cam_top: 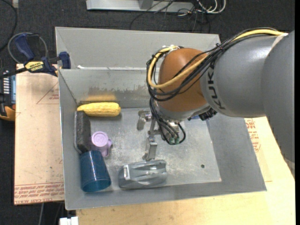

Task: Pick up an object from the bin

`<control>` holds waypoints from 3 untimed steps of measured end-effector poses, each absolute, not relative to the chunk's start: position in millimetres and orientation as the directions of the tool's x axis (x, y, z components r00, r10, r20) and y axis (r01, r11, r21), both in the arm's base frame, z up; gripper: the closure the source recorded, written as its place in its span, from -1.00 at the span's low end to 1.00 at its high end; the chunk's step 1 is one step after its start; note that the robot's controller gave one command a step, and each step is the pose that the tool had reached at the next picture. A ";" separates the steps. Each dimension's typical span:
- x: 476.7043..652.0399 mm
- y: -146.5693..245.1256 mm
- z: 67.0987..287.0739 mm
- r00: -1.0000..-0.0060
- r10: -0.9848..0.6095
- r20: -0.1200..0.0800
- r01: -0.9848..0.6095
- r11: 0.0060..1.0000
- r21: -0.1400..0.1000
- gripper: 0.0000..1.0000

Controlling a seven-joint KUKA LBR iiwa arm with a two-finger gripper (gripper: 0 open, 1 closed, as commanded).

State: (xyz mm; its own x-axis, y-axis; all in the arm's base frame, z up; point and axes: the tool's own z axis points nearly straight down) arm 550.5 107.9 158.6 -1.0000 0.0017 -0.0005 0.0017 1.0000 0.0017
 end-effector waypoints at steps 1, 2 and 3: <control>550.5 107.9 158.6 -1.000 0.002 -0.001 0.002 1.000 0.002 -1.00; 502.8 130.5 97.7 -0.993 -0.120 -0.002 -0.120 0.993 0.003 -1.00; 496.0 141.1 88.8 -0.996 -0.084 -0.010 -0.084 0.996 -0.004 -1.00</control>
Offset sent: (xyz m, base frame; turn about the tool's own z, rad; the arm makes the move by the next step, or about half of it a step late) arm -0.0482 0.0215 -0.0615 -0.1230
